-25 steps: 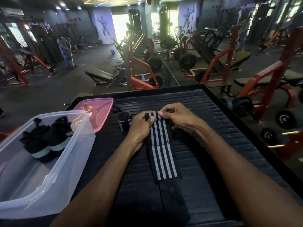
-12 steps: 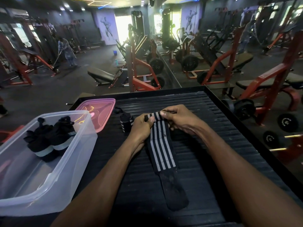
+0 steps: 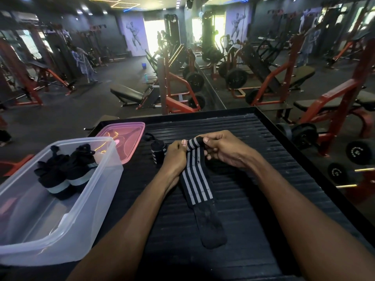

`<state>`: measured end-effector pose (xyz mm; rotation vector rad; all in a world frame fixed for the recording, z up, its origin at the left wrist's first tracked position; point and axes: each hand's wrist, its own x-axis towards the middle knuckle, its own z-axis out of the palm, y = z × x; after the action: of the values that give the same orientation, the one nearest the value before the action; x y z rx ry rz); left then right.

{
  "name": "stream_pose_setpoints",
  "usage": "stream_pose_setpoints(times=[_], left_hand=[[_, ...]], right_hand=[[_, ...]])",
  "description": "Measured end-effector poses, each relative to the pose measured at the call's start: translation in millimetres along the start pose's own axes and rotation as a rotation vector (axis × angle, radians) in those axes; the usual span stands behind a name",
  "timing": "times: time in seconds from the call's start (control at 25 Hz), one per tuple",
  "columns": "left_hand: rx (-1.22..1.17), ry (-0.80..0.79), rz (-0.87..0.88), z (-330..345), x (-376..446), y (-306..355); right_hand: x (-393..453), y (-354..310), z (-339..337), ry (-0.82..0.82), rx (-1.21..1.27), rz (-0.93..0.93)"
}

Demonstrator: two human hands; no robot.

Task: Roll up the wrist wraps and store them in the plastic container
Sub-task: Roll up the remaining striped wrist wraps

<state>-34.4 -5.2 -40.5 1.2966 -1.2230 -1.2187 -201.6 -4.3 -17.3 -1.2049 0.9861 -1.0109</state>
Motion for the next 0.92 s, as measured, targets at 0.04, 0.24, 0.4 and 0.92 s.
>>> stream_pose_setpoints(times=[0.04, 0.24, 0.4, 0.92], left_hand=[[0.028, -0.003, 0.016, 0, 2, -2], [0.077, 0.015, 0.046, -4, 5, -10], [0.0, 0.04, 0.1, -6, 6, -6], [-0.198, -0.032, 0.055, -1, -3, 0]], right_hand=[[0, 1, -1, 0.003, -0.032, -0.018], [2, 6, 0, 0.047, -0.135, -0.104], [0, 3, -4, 0.046, -0.096, -0.133], [-1, -2, -5, 0.095, -0.14, -0.14]])
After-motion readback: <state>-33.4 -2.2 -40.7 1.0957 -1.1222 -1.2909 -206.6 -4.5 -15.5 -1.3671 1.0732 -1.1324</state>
